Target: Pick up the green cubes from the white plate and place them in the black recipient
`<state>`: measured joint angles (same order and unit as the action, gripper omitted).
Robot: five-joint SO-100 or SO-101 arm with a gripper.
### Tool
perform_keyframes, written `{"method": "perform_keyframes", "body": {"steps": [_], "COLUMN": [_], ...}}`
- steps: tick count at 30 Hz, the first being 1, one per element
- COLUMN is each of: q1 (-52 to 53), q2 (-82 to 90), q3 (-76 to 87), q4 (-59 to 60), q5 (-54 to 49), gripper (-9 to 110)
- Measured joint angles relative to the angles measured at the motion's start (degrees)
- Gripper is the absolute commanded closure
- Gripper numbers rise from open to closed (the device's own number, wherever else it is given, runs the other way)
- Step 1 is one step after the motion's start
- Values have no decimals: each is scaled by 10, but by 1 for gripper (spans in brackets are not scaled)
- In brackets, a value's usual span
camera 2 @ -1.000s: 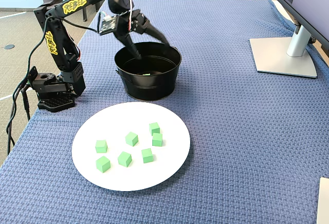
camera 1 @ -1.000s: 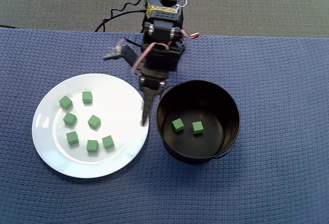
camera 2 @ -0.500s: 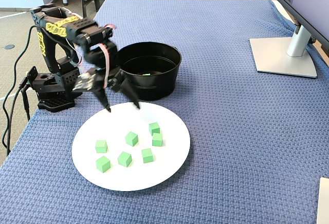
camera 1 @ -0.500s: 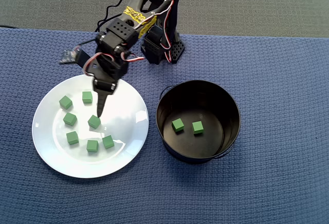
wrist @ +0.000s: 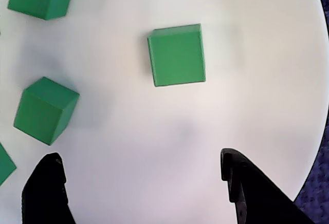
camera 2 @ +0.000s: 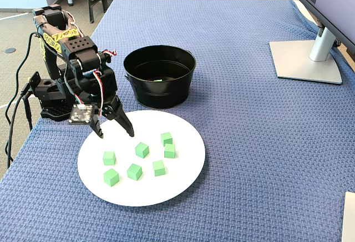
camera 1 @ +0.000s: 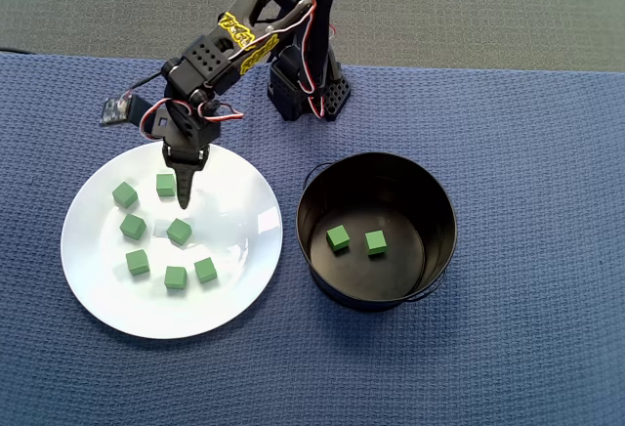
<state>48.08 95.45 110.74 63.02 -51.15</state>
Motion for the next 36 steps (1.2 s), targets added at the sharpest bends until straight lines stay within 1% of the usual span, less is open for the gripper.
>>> {"method": "perform_keyframes", "body": {"steps": [6, 13, 19, 28, 29, 31, 36], "q1": [42, 63, 57, 62, 62, 63, 63], "q2": [-52, -120, -156, -174, -174, -174, -174], "q3": [-47, -83, -83, -83, -83, -83, -83], "q4": [-16, -29, -53, -64, -66, -66, -77], "q5": [-109, -174, -198, -199, -199, -198, -166], "gripper": [68, 69, 69, 69, 72, 101, 102]}}
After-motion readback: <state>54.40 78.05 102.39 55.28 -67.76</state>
